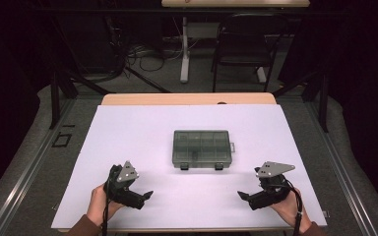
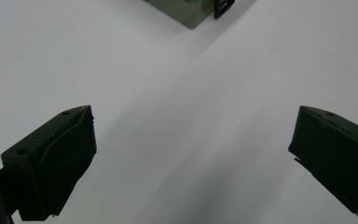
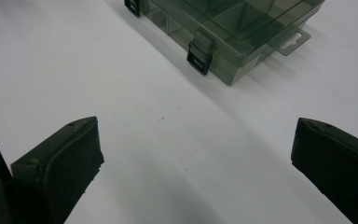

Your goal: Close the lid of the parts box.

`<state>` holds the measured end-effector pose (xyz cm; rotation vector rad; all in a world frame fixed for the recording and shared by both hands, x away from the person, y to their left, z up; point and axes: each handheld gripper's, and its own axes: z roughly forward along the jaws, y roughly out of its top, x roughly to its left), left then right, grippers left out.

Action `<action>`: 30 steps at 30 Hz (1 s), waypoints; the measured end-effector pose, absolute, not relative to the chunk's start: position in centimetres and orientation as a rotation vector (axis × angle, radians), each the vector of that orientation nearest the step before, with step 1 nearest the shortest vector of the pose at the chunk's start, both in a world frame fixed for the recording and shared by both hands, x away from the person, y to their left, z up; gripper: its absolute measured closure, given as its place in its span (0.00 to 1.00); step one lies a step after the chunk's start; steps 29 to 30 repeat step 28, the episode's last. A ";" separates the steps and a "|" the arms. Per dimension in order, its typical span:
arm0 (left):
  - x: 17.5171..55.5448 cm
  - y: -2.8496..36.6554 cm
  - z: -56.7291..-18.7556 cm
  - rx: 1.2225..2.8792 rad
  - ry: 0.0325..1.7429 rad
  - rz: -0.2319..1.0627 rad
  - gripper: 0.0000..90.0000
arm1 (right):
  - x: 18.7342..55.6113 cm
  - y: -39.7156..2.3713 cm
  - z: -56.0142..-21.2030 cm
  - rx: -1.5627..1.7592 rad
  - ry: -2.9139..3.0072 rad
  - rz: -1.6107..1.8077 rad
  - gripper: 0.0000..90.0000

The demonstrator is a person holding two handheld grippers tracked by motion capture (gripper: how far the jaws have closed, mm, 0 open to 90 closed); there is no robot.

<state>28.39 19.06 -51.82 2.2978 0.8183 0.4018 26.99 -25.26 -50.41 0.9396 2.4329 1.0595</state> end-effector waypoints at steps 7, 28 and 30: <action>27.8 19.9 -52.2 2.286 0.825 0.406 0.00 | 26.3 -25.9 -50.9 0.968 2.415 1.073 0.01; 27.0 20.7 -53.0 2.250 0.834 0.430 0.00 | 25.2 -27.0 -51.8 1.000 2.389 1.094 0.01; 27.0 20.7 -53.0 2.250 0.834 0.430 0.00 | 25.2 -27.0 -51.8 1.000 2.389 1.094 0.01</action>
